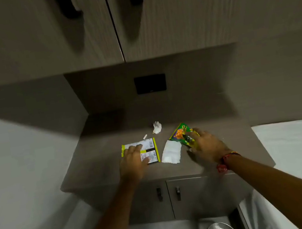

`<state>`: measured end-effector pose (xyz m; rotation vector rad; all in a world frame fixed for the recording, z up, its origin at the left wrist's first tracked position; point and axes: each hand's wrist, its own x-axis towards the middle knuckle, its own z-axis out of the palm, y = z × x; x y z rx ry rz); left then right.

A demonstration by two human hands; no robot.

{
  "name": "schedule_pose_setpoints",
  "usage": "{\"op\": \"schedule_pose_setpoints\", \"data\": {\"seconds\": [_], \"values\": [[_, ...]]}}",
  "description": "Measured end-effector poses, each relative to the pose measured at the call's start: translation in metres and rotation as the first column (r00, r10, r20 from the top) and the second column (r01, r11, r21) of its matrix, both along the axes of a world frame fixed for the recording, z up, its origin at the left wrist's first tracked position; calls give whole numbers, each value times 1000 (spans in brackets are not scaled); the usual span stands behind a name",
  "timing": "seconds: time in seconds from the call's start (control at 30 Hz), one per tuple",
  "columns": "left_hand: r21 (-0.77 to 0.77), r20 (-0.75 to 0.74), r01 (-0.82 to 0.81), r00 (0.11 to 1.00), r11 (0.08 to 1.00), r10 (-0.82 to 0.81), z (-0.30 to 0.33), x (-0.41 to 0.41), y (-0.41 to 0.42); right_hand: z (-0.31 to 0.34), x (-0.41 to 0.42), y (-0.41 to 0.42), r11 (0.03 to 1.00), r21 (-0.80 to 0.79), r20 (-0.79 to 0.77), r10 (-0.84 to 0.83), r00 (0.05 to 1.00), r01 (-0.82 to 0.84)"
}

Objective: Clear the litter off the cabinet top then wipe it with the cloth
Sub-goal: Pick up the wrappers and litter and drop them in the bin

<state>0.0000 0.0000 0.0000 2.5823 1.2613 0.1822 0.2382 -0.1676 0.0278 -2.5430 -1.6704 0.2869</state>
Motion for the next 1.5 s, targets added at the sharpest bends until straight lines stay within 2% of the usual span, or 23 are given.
{"op": "schedule_pose_setpoints", "data": {"seconds": [0.1,0.17,0.23,0.4,0.5,0.57,0.67,0.77,0.83,0.93,1.03,1.1,1.17,1.27,1.33,1.43,1.5], "values": [[73,-82,46,996,996,-40,-26,9,8,-22,-1,9,999,37,148,-6,989,0],[103,-51,10,999,995,-4,-35,16,8,-34,-4,10,997,72,231,-24,973,7],[138,-12,-21,1000,990,23,-39,20,3,-42,-7,8,994,103,239,-48,970,24],[321,84,-115,992,940,93,-33,11,-19,-33,-13,1,913,334,-1,-248,969,234],[392,204,-101,979,914,21,-19,20,-50,-23,-25,-16,826,491,-126,-247,961,277],[334,341,-65,938,940,-56,-9,33,-81,-21,-40,-39,769,566,-236,-195,952,298],[140,568,49,814,989,-121,-4,48,-144,-31,-71,-91,636,629,-464,-154,872,447],[102,698,161,691,982,-186,-23,55,-210,-60,-101,-152,552,613,-598,-143,789,565],[62,709,243,672,968,-214,-55,55,-247,-95,-118,-192,552,574,-648,-146,748,605],[-92,646,294,745,951,-168,-134,41,-293,-172,-135,-244,606,439,-688,-247,682,663],[-360,550,123,829,925,104,-238,26,-318,-282,-139,-286,652,200,-706,-422,569,731],[-531,438,-7,854,848,281,-306,23,-321,-350,-136,-300,666,-11,-692,-543,475,746],[-653,300,-119,867,748,399,-370,27,-320,-410,-128,-300,618,-191,-664,-654,363,763],[-707,154,-232,872,668,465,-451,46,-317,-483,-108,-284,507,-292,-673,-712,203,811],[-729,93,-249,887,638,452,-496,58,-321,-523,-97,-275,463,-356,-634,-758,154,812],[-760,-38,-267,929,593,369,-537,65,-326,-556,-90,-271,476,-471,-620,-777,105,743],[-759,-112,-314,926,570,361,-548,60,-326,-560,-92,-277,512,-483,-637,-762,117,710]]}}
